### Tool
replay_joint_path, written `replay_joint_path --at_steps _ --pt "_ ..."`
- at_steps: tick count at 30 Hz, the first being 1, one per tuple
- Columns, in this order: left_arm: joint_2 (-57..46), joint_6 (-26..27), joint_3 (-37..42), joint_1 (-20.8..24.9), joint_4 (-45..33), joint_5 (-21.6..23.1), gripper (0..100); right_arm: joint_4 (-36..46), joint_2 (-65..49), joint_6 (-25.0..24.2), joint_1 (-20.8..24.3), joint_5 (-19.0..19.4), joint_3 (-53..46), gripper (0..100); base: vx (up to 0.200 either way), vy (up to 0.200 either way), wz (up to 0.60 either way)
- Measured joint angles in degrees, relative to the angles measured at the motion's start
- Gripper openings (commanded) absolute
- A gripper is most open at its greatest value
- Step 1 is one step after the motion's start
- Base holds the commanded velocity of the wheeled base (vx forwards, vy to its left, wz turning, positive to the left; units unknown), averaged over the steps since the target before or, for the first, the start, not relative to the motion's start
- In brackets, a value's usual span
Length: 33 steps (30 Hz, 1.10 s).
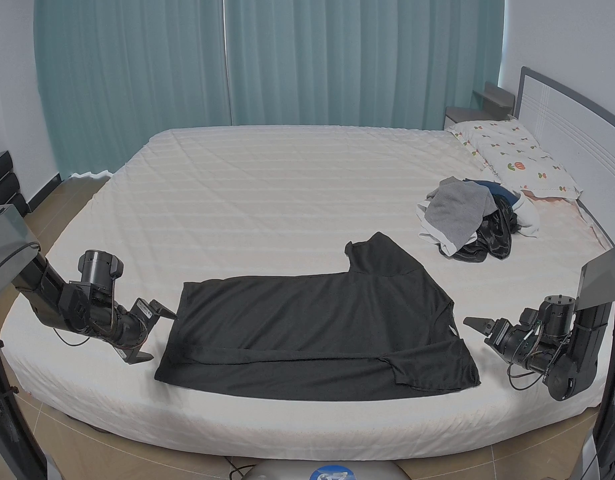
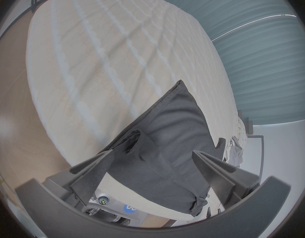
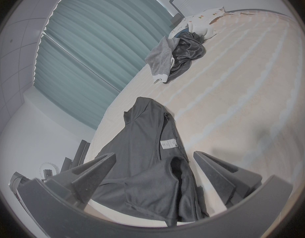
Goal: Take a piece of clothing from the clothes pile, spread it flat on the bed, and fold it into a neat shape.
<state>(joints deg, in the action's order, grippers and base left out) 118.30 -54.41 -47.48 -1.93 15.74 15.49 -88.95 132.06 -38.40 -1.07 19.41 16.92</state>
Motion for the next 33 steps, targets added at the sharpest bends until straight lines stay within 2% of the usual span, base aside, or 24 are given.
replay_joint_path --at_steps 14,24,27,33 --pt "0.4 0.7 2.0 4.8 0.1 -1.4 100 0.0 0.9 0.0 1.6 -1.0 -0.4 100 0.000 0.000 0.00" --pt "1.9 2.7 2.1 5.9 0.1 -2.2 100 0.0 1.5 0.1 2.4 -1.2 -0.7 100 0.000 0.000 0.00" --pt "2.5 4.8 2.1 6.5 0.1 -4.1 100 0.0 1.6 0.1 2.5 -1.1 -0.7 100 0.000 0.000 0.00" --pt "4.0 5.4 2.2 9.5 -0.4 -9.4 100 0.0 2.0 0.1 2.8 -1.2 -0.7 100 0.000 0.000 0.00"
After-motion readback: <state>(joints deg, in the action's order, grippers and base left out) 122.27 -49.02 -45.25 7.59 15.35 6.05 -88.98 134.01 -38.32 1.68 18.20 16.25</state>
